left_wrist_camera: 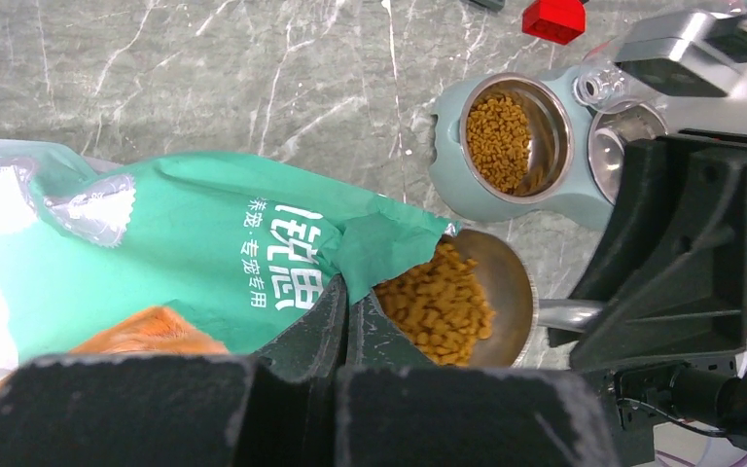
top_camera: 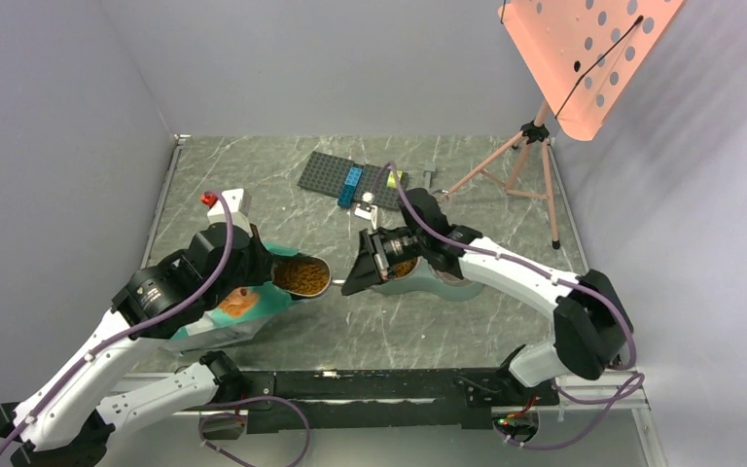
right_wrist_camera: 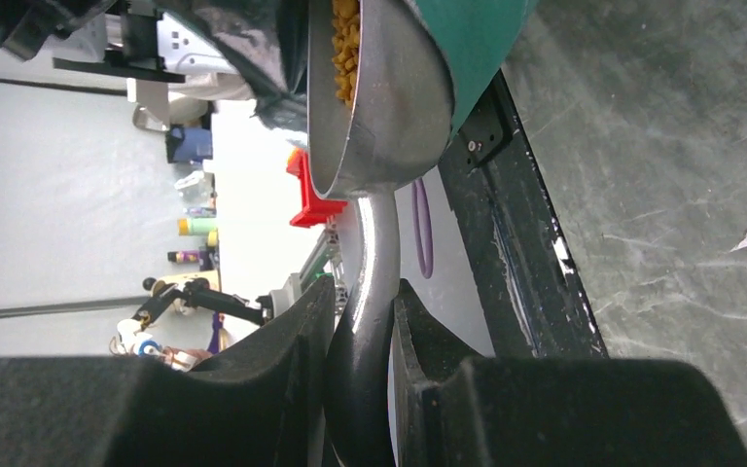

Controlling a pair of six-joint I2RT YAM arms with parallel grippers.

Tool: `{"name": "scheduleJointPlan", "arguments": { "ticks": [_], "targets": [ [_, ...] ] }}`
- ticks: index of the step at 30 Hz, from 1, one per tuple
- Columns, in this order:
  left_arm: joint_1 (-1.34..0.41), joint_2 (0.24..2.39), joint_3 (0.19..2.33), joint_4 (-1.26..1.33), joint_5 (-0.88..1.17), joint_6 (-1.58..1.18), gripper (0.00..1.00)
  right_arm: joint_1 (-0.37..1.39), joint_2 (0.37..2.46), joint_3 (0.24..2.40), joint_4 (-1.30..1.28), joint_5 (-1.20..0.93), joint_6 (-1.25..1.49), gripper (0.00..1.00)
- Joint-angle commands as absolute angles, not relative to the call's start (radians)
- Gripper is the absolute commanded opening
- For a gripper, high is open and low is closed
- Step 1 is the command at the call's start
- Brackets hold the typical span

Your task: Serve the pet food

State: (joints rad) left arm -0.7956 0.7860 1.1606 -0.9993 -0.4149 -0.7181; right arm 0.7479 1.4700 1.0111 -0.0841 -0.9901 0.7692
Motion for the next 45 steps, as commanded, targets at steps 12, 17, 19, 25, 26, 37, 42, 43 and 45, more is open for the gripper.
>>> {"name": "scheduleJointPlan", "arguments": {
  "ticks": [12, 17, 19, 25, 26, 37, 42, 43, 45],
  "targets": [
    [-0.805, 0.794, 1.265, -0.815, -0.409, -0.71, 0.0, 0.679, 1.368, 0.918, 0.18, -1.044, 0.816, 0.0],
    [-0.806, 0.812, 1.284, -0.826, -0.433, -0.689, 0.0, 0.607, 1.25, 0.796, 0.292, -1.086, 0.894, 0.0],
    [-0.806, 0.821, 1.293, -0.83, -0.441, -0.685, 0.0, 0.591, 1.237, 0.809, 0.252, -1.101, 0.877, 0.0],
    [-0.805, 0.847, 1.298, -0.88, -0.517, -0.747, 0.0, 0.53, 1.14, 0.819, 0.062, -1.159, 0.781, 0.0],
    [-0.806, 0.862, 1.305, -0.9, -0.536, -0.766, 0.0, 0.522, 1.117, 0.827, 0.001, -1.161, 0.752, 0.0],
    [-0.807, 0.936, 1.357, -1.014, -0.621, -0.83, 0.0, 0.306, 0.818, 0.795, -0.555, -1.001, 0.558, 0.0],
    [-0.805, 0.917, 1.335, -0.966, -0.583, -0.793, 0.0, 0.21, 0.726, 0.744, -0.693, -0.842, 0.578, 0.0],
    [-0.805, 0.917, 1.336, -0.964, -0.576, -0.784, 0.0, 0.2, 0.709, 0.738, -0.71, -0.806, 0.59, 0.0],
    [-0.805, 0.915, 1.341, -0.954, -0.557, -0.758, 0.0, 0.182, 0.673, 0.726, -0.733, -0.753, 0.618, 0.0]
  ]
}}
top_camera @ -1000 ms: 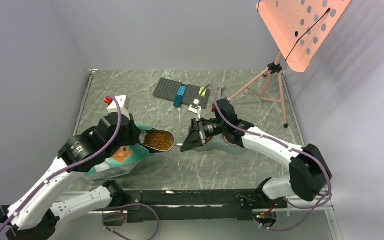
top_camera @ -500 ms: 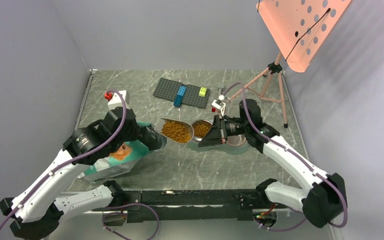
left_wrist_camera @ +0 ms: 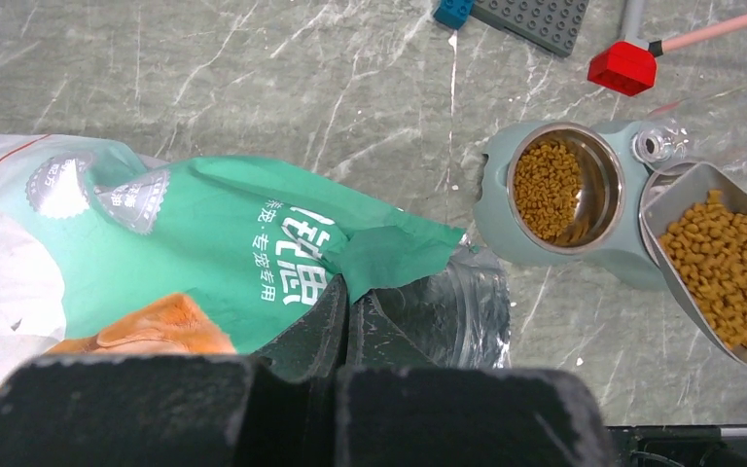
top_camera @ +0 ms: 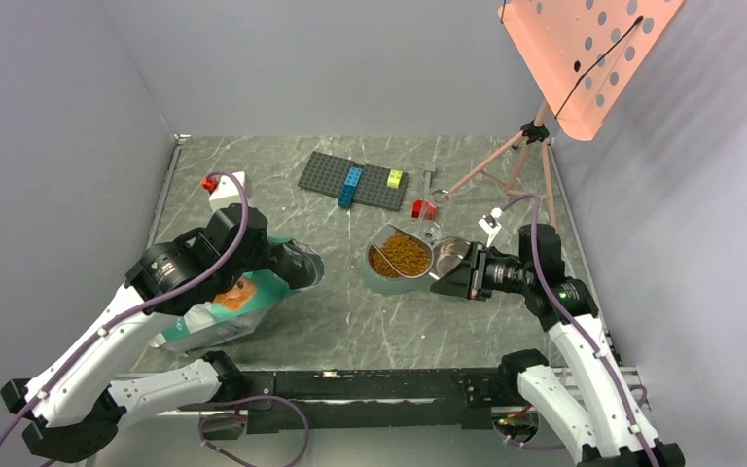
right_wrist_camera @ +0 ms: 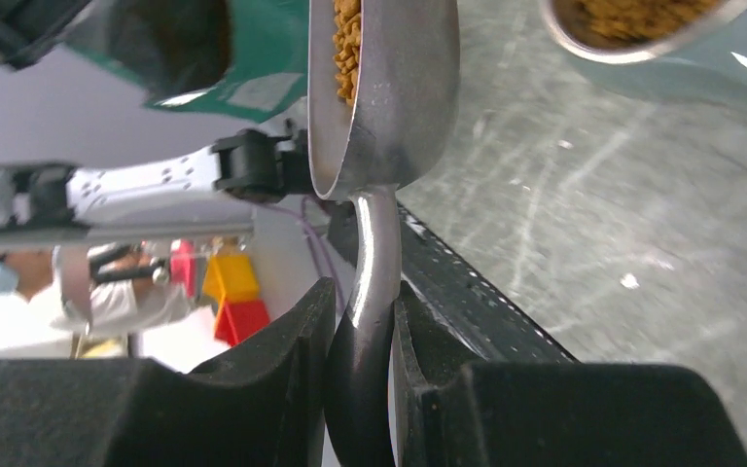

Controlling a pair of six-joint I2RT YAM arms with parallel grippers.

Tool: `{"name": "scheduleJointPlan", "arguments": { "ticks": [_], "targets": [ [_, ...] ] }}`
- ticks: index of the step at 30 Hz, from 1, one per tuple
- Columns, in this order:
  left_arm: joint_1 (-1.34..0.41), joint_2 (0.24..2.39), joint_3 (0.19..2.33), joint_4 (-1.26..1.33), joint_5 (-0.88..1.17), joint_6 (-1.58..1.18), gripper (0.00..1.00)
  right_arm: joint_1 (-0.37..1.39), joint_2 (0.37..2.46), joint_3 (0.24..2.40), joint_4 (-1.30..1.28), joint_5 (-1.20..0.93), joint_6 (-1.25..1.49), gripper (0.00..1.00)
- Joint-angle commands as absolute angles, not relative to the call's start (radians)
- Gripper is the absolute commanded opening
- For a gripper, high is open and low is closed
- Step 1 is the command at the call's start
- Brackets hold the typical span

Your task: Serve the pet food

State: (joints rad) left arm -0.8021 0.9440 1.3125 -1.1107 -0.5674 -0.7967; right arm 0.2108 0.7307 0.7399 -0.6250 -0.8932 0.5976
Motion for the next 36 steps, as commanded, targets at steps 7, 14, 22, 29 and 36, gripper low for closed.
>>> {"name": "scheduleJointPlan", "arguments": {
  "ticks": [7, 14, 22, 29, 36],
  "targets": [
    [-0.806, 0.901, 1.346, -0.938, -0.509, -0.692, 0.0, 0.137, 0.618, 0.711, -0.853, -0.614, 0.669, 0.0],
    [-0.806, 0.893, 1.389, -0.914, -0.451, -0.579, 0.0, 0.113, 0.586, 0.679, -0.874, -0.522, 0.715, 0.0],
    [-0.806, 0.855, 1.384, -0.919, -0.406, -0.532, 0.0, 0.059, 0.644, 0.691, -0.919, -0.416, 0.716, 0.0],
    [-0.805, 0.837, 1.397, -0.928, -0.391, -0.487, 0.0, 0.019, 0.763, 0.767, -1.013, -0.363, 0.626, 0.0],
    [-0.806, 0.824, 1.385, -0.91, -0.389, -0.469, 0.0, 0.018, 0.922, 0.889, -1.122, -0.36, 0.528, 0.0]
  ]
}}
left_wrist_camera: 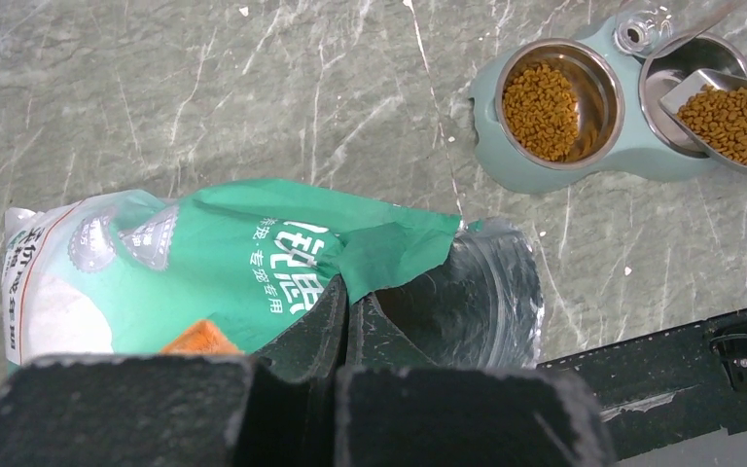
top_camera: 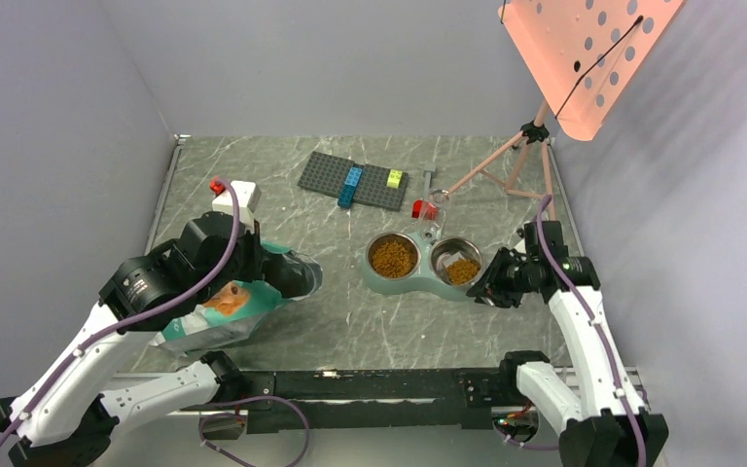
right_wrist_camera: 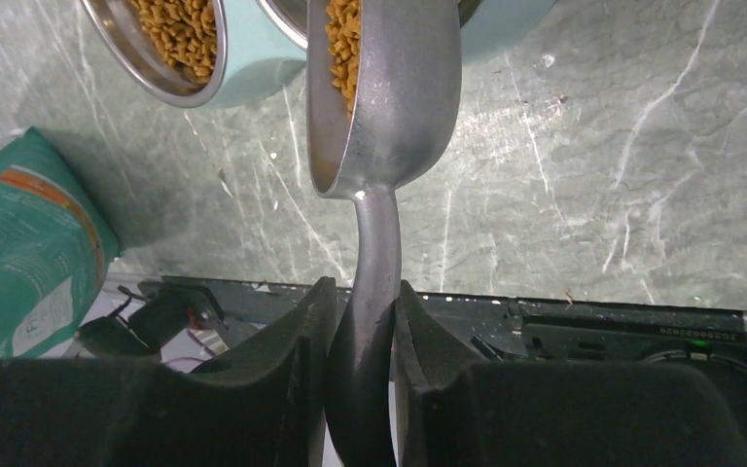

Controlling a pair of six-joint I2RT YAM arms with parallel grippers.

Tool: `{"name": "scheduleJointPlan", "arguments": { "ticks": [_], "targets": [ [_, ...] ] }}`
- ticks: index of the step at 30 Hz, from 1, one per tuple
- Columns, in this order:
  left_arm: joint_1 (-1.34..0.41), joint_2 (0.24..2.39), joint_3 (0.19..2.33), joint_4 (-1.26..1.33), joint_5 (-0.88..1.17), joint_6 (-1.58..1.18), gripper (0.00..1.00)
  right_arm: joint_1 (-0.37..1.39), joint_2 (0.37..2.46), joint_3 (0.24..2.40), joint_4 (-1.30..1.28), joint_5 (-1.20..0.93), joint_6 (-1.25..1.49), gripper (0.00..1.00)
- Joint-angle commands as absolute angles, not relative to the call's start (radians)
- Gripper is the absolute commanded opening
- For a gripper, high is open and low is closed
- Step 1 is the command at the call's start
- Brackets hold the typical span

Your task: Serve the pet food

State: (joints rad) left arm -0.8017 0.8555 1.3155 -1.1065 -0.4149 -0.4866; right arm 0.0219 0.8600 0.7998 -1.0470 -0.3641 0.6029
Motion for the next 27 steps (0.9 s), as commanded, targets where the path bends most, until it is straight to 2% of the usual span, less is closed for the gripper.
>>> {"name": "scheduleJointPlan", "arguments": {
  "ticks": [1, 9, 12, 17, 22, 27],
  "targets": [
    [-0.806, 0.825, 1.384, -0.906, -0.392, -0.469, 0.0, 0.018, 0.958, 0.913, -1.138, -0.358, 0.513, 0.0],
    [-0.806, 0.835, 1.362, -0.862, -0.395, -0.495, 0.0, 0.021, 1.193, 1.091, -1.291, -0.245, 0.37, 0.0],
    [-0.806, 0.838, 1.357, -0.852, -0.409, -0.506, 0.0, 0.031, 1.247, 1.11, -1.293, -0.265, 0.366, 0.0],
    [-0.806, 0.829, 1.342, -0.842, -0.436, -0.531, 0.0, 0.108, 1.338, 1.216, -1.37, -0.16, 0.393, 0.0],
    [-0.805, 0.817, 1.329, -0.842, -0.468, -0.548, 0.0, 0.177, 1.378, 1.367, -1.467, -0.037, 0.432, 0.0],
    [-0.806, 0.812, 1.32, -0.829, -0.479, -0.549, 0.0, 0.223, 1.377, 1.396, -1.497, -0.035, 0.444, 0.0]
  ]
}}
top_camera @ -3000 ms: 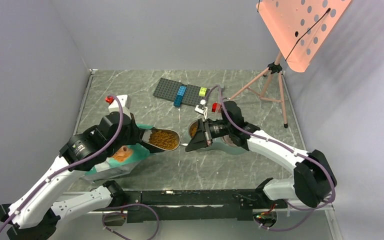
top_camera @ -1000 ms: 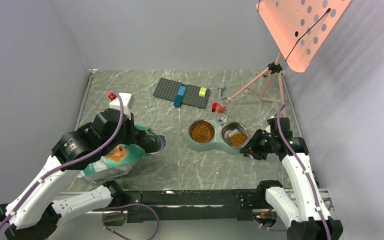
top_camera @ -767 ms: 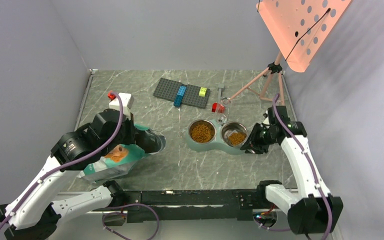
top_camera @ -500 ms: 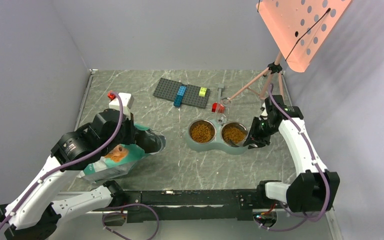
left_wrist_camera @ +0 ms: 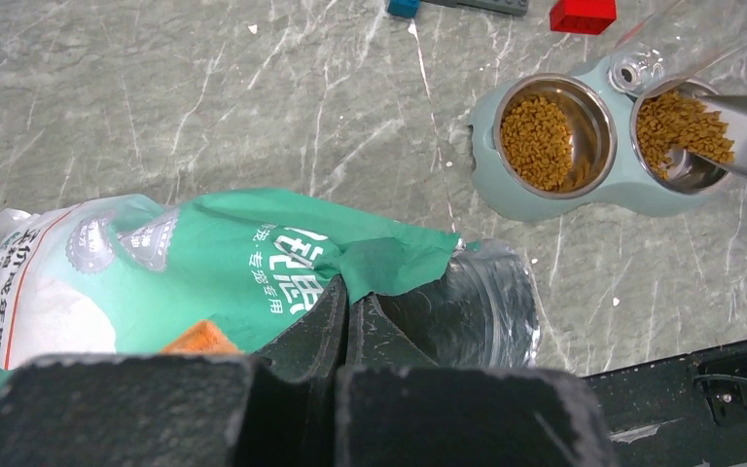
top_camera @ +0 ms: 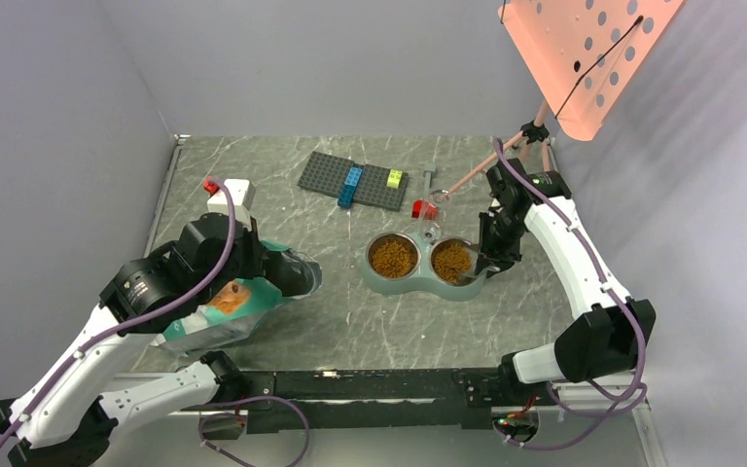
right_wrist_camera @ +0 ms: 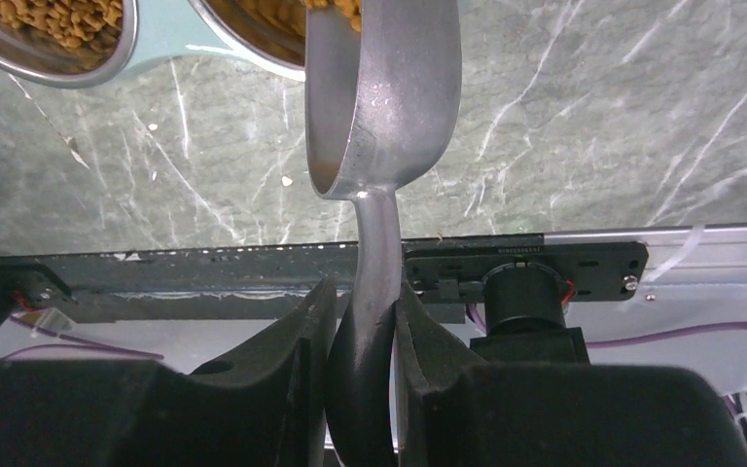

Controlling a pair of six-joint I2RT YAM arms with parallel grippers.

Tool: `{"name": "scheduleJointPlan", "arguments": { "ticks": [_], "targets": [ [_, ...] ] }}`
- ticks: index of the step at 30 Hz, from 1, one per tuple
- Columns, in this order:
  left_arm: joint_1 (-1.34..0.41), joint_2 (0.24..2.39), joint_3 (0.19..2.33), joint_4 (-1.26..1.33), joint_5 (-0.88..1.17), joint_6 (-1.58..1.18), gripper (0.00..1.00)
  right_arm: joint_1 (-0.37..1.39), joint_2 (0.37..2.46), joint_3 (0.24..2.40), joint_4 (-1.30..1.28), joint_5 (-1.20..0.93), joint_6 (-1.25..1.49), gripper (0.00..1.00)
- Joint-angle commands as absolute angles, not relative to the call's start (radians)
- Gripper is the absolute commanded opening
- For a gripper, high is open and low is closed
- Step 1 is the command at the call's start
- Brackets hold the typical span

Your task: Serve the pet food

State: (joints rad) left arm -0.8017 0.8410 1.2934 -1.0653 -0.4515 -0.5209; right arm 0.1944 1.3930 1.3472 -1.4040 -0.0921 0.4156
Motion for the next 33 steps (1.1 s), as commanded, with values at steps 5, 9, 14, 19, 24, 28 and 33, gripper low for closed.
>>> {"name": "scheduleJointPlan", "arguments": {
  "ticks": [5, 9, 14, 19, 24, 28, 33],
  "targets": [
    [-0.805, 0.83, 1.337, -0.824, -0.465, -0.529, 0.0, 0.264, 1.355, 1.379, -1.503, -0.037, 0.452, 0.0],
    [-0.806, 0.843, 1.351, -0.824, -0.455, -0.519, 0.0, 0.281, 1.323, 1.36, -1.503, -0.008, 0.468, 0.0],
    [-0.806, 0.856, 1.365, -0.832, -0.436, -0.515, 0.0, 0.29, 1.294, 1.365, -1.503, 0.01, 0.494, 0.0],
    [-0.805, 0.861, 1.366, -0.836, -0.425, -0.521, 0.0, 0.29, 1.266, 1.331, -1.503, 0.065, 0.498, 0.0],
    [-0.806, 0.87, 1.365, -0.835, -0.422, -0.532, 0.0, 0.29, 1.251, 1.329, -1.503, 0.069, 0.505, 0.0],
    [-0.806, 0.873, 1.358, -0.83, -0.416, -0.553, 0.0, 0.29, 1.23, 1.371, -1.5, 0.088, 0.5, 0.0],
    [-0.806, 0.87, 1.346, -0.826, -0.418, -0.584, 0.0, 0.29, 1.176, 1.409, -1.474, 0.065, 0.468, 0.0]
  ]
}}
